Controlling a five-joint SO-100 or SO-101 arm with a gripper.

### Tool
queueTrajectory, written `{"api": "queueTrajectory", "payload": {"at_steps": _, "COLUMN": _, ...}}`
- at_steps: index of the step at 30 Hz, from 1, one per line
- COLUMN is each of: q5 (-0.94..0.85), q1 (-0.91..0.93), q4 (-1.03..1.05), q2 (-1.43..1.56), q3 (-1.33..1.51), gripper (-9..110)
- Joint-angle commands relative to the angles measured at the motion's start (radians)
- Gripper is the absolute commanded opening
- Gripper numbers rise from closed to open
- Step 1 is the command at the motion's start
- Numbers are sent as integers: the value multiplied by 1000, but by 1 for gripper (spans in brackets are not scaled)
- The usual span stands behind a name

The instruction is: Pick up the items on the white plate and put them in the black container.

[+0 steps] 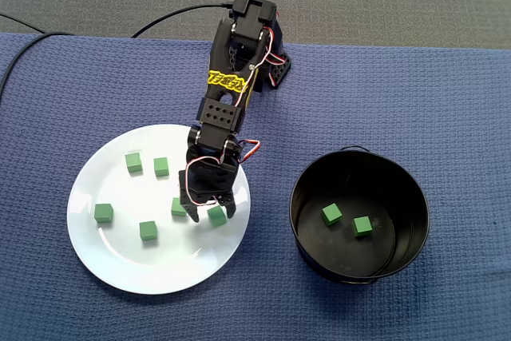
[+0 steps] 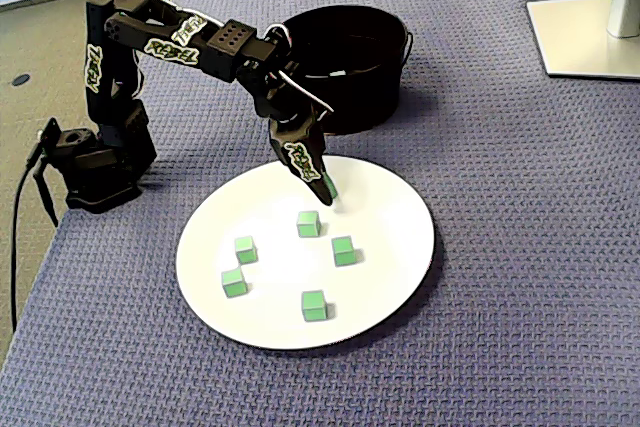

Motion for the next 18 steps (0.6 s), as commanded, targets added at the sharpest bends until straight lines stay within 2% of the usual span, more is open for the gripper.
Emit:
{"api": "queueTrajectory", "payload": {"at_steps": 1, "q5": 2, "q1": 5, "q4": -12, "q2": -15, "q3": 29, "gripper": 15}}
{"api": "queueTrajectory", "payload": {"at_steps": 7, "q5": 23, "q1": 9, "q4": -71, "q2": -18, "q3": 74, "gripper": 14}}
{"api": "queueTrajectory", "payload": {"at_steps": 10, "q5": 14, "q1": 15, "q4": -112, "q2": -18, "q3": 110, "gripper": 0}}
{"api": "queueTrajectory", "payload": {"at_steps": 14, "q5": 21, "q1": 23, "q4": -164, "q2": -5, "q3": 153, "gripper": 0}}
{"api": "queueTrajectory", "payload": {"at_steps": 18, "q5": 112, "q1": 23, "q4": -170, "q2": 51, "q3": 138, "gripper": 0}}
